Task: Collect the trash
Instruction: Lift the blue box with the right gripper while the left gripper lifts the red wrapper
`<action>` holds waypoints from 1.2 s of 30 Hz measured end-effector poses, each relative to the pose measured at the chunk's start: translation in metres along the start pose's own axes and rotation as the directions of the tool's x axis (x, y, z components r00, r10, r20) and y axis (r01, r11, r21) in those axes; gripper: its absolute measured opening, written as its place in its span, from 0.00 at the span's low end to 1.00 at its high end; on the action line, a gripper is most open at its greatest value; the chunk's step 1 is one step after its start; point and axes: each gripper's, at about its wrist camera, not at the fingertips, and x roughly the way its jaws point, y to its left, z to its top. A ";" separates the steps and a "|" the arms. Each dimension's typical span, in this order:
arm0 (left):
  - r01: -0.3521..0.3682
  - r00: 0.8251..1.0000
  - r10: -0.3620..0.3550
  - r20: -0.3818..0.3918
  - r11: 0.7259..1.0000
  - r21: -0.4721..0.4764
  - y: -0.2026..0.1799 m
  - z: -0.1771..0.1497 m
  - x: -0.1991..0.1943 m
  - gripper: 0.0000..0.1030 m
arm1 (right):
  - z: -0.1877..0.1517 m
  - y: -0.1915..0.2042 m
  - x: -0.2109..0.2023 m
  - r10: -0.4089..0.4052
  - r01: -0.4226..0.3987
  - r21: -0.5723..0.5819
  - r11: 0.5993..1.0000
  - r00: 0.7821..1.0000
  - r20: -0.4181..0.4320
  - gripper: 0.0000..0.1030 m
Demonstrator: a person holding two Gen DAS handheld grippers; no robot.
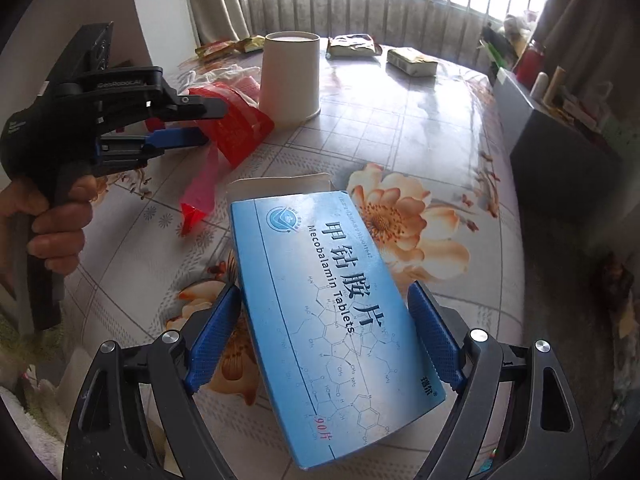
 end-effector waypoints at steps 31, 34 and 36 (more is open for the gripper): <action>0.078 0.957 -0.049 -0.284 0.993 0.090 0.005 -0.089 -0.070 0.26 | -0.034 0.016 -0.014 0.118 -0.105 0.183 0.977 0.991 -0.064 0.85; 0.072 0.960 -0.054 -0.275 0.996 0.056 0.008 -0.087 -0.063 0.24 | -0.036 0.011 -0.011 0.160 -0.141 0.232 0.962 0.985 -0.061 0.85; 0.076 0.961 -0.064 -0.268 0.996 0.037 0.012 -0.086 -0.062 0.24 | -0.036 0.008 -0.008 0.181 -0.159 0.262 0.952 0.981 -0.062 0.85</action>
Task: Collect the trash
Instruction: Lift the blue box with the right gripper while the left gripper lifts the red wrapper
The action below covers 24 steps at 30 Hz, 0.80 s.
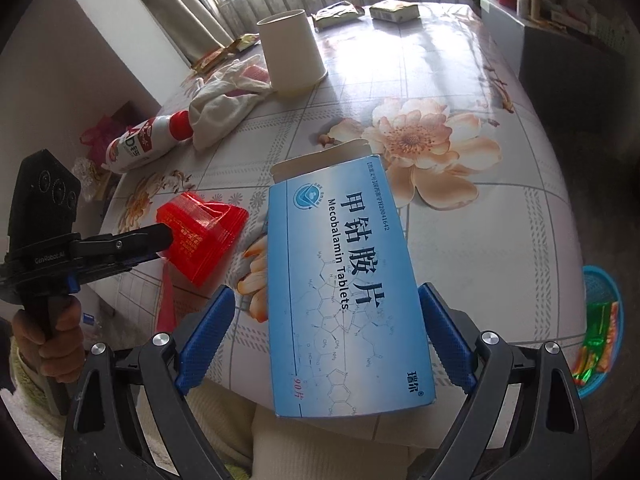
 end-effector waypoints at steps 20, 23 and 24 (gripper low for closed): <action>0.059 0.995 -0.064 0.072 0.996 0.068 -0.012 0.001 -0.018 0.00 | -0.001 -0.010 -0.011 -0.033 0.031 0.058 0.998 0.999 0.043 0.68; 0.069 0.994 -0.076 0.078 0.994 0.088 -0.019 0.001 -0.022 0.00 | -0.002 -0.016 -0.023 -0.024 0.018 0.075 0.997 0.997 0.074 0.68; 0.072 0.994 -0.080 0.078 0.993 0.094 -0.022 0.001 -0.022 0.00 | -0.001 -0.017 -0.027 -0.023 0.016 0.081 0.997 0.996 0.085 0.68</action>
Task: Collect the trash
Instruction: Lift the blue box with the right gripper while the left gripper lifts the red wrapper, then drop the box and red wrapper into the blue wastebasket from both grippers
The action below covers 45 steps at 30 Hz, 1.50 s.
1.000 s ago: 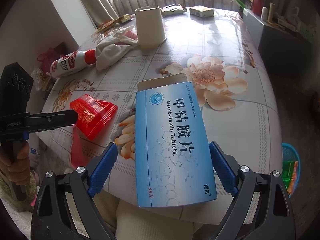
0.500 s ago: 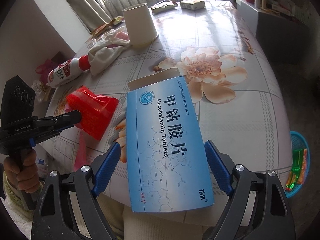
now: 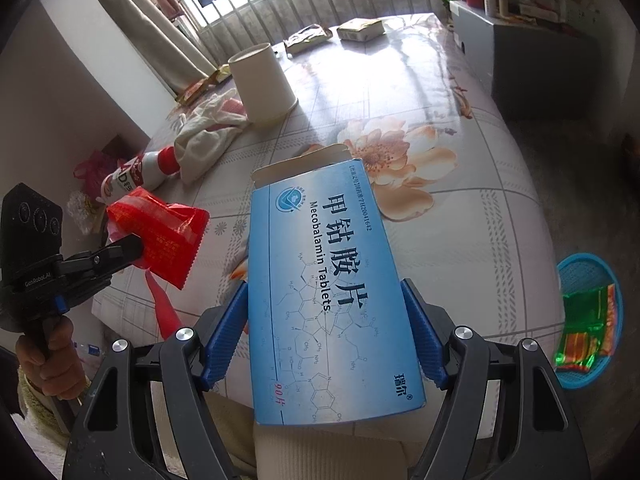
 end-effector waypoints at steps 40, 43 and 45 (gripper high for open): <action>0.094 0.860 0.255 -0.442 0.772 0.629 -0.274 -0.092 0.393 0.47 | -0.123 -0.375 -0.067 -0.188 0.000 0.855 0.519 0.975 0.115 0.84; 0.073 0.850 0.260 -0.458 0.803 0.591 -0.262 -0.089 0.398 0.47 | -0.137 -0.379 -0.061 -0.180 -0.008 0.875 0.483 0.978 0.109 0.84; 0.078 0.852 0.241 -0.465 0.820 0.568 -0.256 -0.082 0.395 0.47 | -0.148 -0.376 -0.061 -0.183 -0.009 0.879 0.477 0.977 0.109 0.84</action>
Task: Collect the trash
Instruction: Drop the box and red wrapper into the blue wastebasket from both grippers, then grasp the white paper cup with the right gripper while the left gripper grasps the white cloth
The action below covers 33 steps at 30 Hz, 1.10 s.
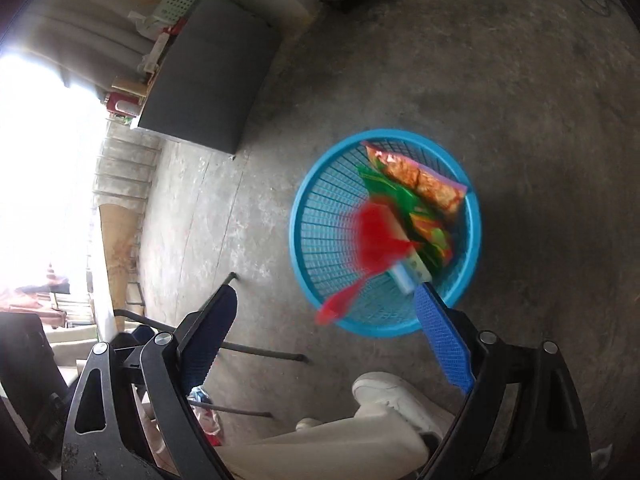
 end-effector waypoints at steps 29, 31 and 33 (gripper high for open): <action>-0.003 0.903 0.079 0.422 0.984 -0.178 0.100 -0.139 -0.255 0.75 | -0.126 0.158 -0.077 -0.023 0.094 -0.556 0.826 0.991 0.134 0.92; -0.025 0.890 0.114 0.441 0.979 -0.201 0.110 -0.155 -0.269 0.75 | -0.135 0.170 -0.077 -0.024 0.102 -0.588 0.802 0.990 0.139 0.92; -0.049 0.879 0.146 0.455 0.975 -0.218 0.120 -0.168 -0.280 0.76 | -0.144 0.183 -0.076 -0.029 0.115 -0.622 0.774 0.989 0.148 0.92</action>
